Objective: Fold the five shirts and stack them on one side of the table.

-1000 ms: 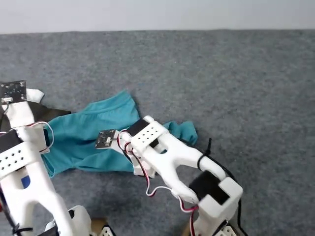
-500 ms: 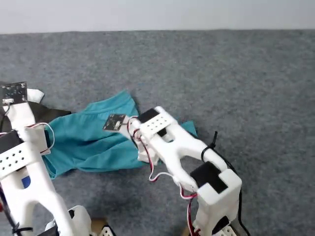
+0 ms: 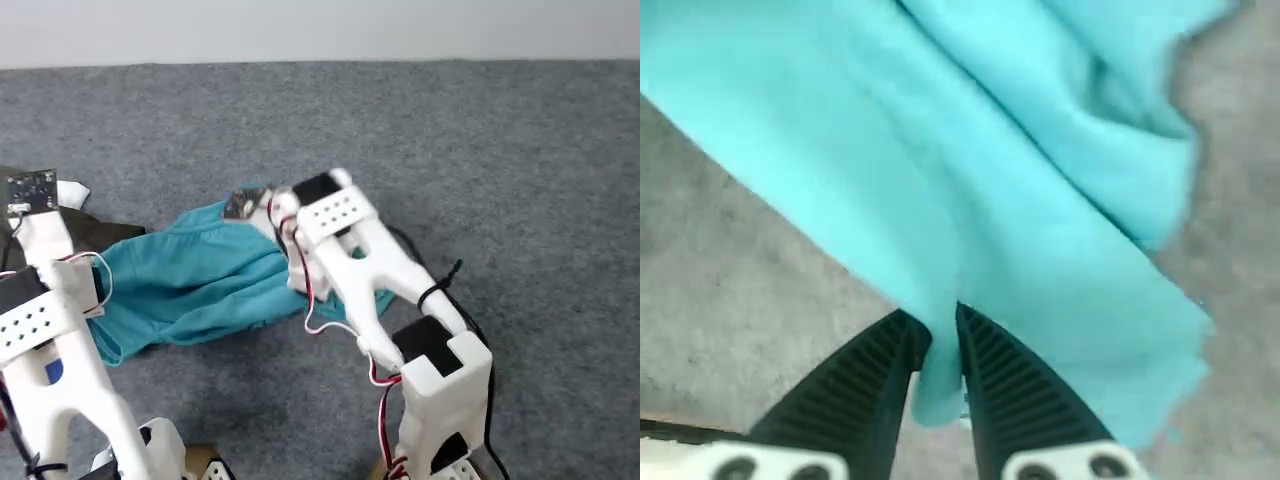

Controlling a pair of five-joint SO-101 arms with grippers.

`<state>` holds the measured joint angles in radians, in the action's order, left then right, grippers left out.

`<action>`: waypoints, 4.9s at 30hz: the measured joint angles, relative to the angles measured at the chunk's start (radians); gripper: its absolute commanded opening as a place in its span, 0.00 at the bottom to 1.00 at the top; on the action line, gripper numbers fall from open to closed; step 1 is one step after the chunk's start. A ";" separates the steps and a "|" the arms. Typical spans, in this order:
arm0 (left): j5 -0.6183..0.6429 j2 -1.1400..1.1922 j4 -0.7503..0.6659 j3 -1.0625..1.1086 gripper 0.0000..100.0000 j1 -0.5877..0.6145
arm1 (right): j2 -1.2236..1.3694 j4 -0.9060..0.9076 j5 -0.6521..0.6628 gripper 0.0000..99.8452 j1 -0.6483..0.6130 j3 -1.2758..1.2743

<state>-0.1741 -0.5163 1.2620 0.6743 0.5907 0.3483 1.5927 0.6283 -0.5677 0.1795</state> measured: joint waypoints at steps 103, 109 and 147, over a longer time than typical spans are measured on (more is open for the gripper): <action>0.091 -0.003 0.130 -0.195 0.00 -0.173 | 0.446 0.031 0.021 0.09 0.193 0.531; 0.091 -0.003 0.130 -0.195 0.00 -0.173 | 0.442 0.158 0.072 0.22 0.195 0.531; 0.091 -0.003 0.118 -0.195 0.00 -0.173 | 0.420 0.061 0.262 0.22 0.124 0.694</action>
<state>-0.0836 -0.5194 1.3802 0.4795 0.4173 0.7687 1.6540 0.8907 -0.4434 0.8730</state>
